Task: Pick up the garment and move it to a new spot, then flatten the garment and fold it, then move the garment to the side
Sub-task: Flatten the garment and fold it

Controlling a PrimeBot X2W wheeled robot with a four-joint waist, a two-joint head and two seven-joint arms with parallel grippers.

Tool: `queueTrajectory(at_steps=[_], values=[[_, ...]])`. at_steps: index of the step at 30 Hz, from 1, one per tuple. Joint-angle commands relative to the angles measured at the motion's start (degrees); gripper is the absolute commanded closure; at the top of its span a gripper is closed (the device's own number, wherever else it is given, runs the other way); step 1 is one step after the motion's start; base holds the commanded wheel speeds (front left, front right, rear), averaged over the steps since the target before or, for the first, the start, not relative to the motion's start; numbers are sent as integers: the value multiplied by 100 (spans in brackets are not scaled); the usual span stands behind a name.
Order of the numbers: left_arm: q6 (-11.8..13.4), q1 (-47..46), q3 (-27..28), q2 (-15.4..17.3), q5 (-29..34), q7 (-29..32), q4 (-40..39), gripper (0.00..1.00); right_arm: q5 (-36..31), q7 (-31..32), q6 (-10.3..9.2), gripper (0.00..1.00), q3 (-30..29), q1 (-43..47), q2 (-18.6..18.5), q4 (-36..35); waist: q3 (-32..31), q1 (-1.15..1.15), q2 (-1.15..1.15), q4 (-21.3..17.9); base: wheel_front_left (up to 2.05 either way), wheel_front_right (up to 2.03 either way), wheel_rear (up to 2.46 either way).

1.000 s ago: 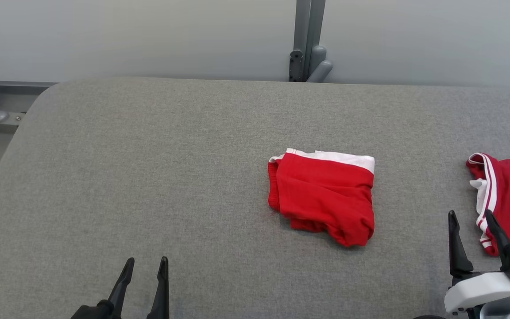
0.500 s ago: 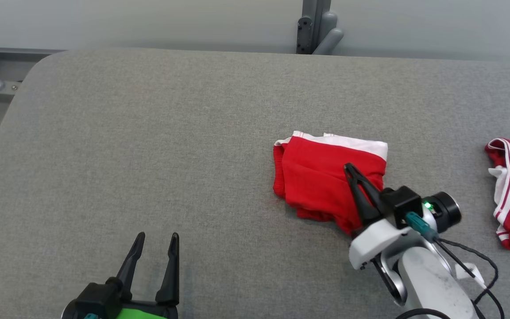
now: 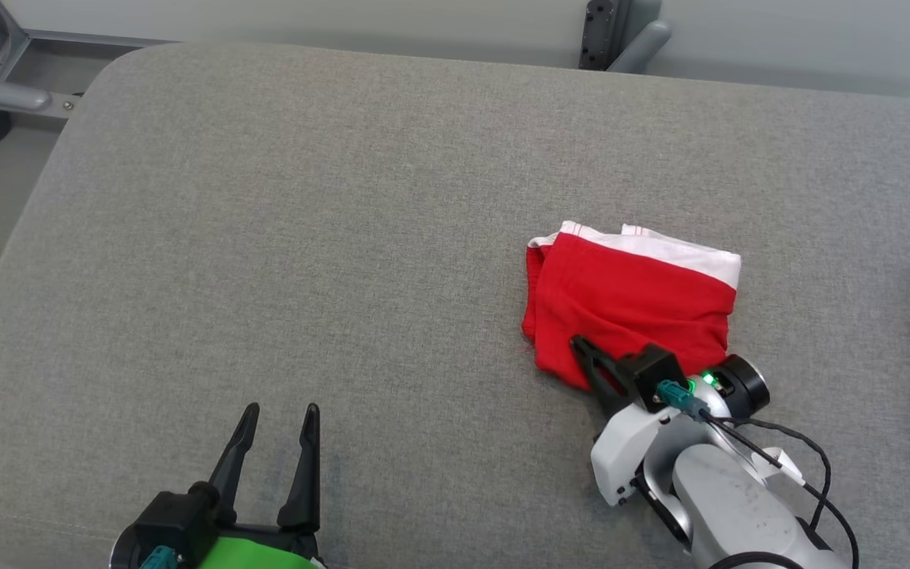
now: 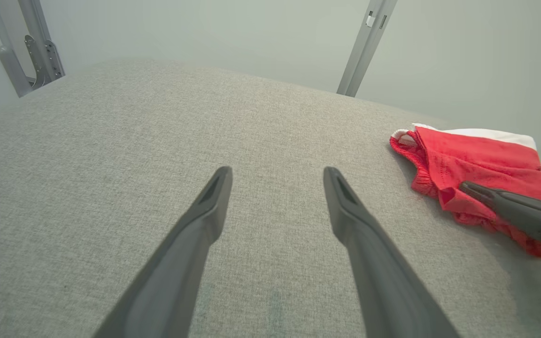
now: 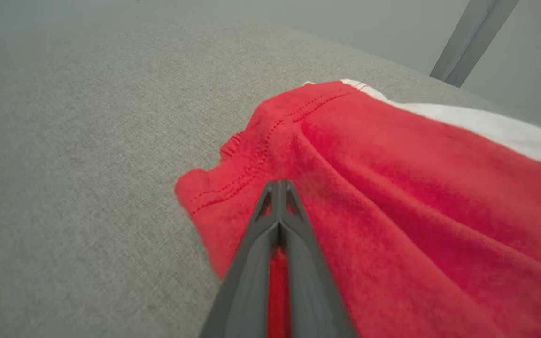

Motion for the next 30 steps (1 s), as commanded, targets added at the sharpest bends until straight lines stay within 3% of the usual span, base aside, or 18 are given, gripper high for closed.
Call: queueTrajectory(at_steps=[1, 19, 24, 30], values=[[-16, -62, 10, 13, -13, -15, 9, 0, 112, -13, -5, 100, 77, 2, -31, 90, -8, -1, 0, -12, 0, 0, 0], [-17, 53, 16, 79, -14, -15, 120, 0, 1254, 2, -5, 100, 1186, 171, -163, 736, -239, -1, 0, -198, 0, 0, 0], [-17, 102, 69, 82, -10, -15, 127, 0, 1439, 0, -6, 100, 1380, 172, -193, 556, -303, -1, 0, -281, 0, 0, 0], [-17, 191, 124, 62, 0, -15, 89, 0, 1419, -6, -7, 100, 1206, 397, -272, -146, -419, -1, 0, -423, 0, 0, 0]])
